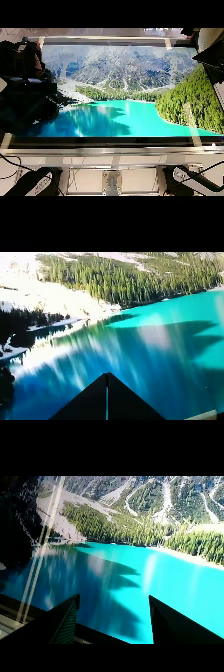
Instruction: Fold the clothes and pants, and hang the long-sleeved shirts on hangers.
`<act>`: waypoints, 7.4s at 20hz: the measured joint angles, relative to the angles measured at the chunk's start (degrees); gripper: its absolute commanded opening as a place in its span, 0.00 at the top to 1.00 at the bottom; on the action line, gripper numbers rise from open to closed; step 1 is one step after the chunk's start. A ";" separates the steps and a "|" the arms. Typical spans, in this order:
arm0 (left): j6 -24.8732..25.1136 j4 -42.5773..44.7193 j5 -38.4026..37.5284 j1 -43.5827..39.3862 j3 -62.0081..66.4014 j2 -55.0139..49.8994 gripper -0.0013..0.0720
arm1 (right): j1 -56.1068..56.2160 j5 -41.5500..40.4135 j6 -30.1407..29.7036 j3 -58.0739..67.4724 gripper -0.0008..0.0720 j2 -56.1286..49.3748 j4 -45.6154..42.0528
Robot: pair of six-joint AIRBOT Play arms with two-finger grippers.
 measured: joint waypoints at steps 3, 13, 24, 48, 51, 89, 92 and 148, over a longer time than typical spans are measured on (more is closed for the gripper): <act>0.00 0.00 0.00 0.00 0.00 0.00 0.96 | 0.00 0.00 0.00 0.00 0.32 0.00 0.00; 0.04 0.90 2.95 0.28 0.00 -0.76 0.46 | 0.00 -0.02 0.00 0.00 0.32 0.00 0.02; -17.31 22.60 17.25 41.75 0.00 -6.27 0.17 | -0.07 -20.06 -3.93 0.00 0.32 0.00 0.00; 10.95 -20.61 16.72 62.38 34.10 -57.07 0.57 | 19.08 -25.14 -0.35 0.00 0.32 -0.07 9.64; 11.21 -20.61 14.86 61.55 34.67 -58.03 0.96 | 20.11 -27.12 -0.35 0.00 0.32 -0.07 8.44; -4.57 -18.45 29.46 -52.22 37.11 -50.01 0.00 | -22.53 -16.33 -9.97 -1.57 0.31 -4.76 -18.03; -3.87 -17.03 24.41 -43.91 37.33 -46.07 0.00 | -22.53 -14.88 -11.28 -5.99 0.32 -6.03 -16.87; -9.38 -20.94 15.45 39.85 12.87 -37.40 0.96 | 0.98 -28.46 -11.61 -40.17 0.32 -21.84 -15.63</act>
